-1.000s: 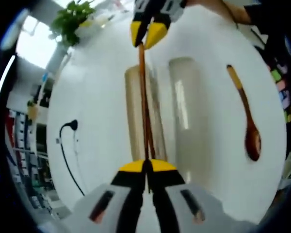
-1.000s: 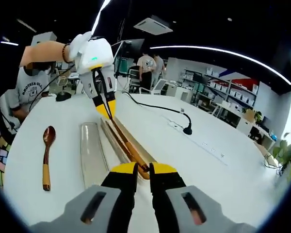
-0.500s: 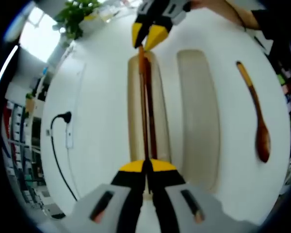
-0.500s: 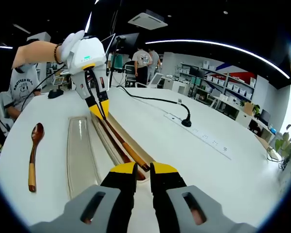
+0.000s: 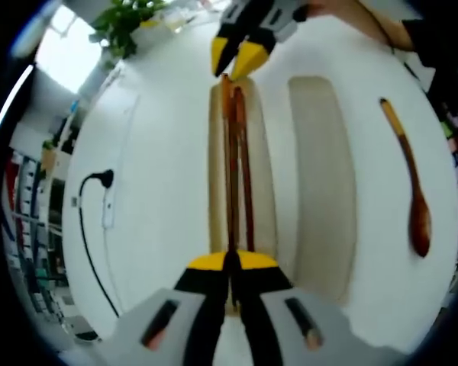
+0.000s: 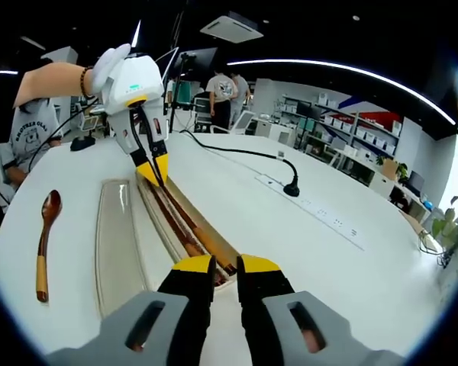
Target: Arrange the utensils inside the cutlery case until each visible utensil rests in its matching compartment.
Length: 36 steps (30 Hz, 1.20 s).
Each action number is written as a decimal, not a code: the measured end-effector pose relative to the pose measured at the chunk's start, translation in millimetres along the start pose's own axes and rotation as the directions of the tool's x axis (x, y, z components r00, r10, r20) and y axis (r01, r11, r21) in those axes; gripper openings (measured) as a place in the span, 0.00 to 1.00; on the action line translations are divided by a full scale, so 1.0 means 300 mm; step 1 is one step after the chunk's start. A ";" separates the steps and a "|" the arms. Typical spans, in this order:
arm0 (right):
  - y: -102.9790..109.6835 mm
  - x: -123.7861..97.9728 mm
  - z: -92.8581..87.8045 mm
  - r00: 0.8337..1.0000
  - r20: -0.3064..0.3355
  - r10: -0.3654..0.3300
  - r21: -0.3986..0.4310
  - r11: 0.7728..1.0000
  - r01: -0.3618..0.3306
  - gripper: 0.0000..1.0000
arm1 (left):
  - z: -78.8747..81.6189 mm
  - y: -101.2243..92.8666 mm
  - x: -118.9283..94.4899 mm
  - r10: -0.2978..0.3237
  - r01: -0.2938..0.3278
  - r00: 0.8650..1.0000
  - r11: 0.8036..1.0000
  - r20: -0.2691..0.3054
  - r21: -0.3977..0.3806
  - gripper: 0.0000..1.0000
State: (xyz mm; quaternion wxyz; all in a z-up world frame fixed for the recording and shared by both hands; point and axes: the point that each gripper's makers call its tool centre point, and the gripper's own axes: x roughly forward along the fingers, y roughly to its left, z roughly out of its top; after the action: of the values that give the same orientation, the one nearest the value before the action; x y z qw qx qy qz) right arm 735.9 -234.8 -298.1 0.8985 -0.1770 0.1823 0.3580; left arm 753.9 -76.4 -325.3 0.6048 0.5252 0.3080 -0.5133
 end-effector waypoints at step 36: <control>0.173 -0.181 0.018 0.994 0.083 0.064 0.082 0.994 -0.071 0.15 | 0.132 -0.078 -0.212 0.103 -0.049 0.922 0.987 0.372 -0.153 0.07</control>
State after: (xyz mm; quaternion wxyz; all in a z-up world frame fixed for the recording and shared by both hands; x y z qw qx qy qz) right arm 663.4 -228.5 -278.4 0.8991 -0.1178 0.1669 0.3871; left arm 707.3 -93.1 -264.4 0.7078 0.3838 0.2000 -0.5583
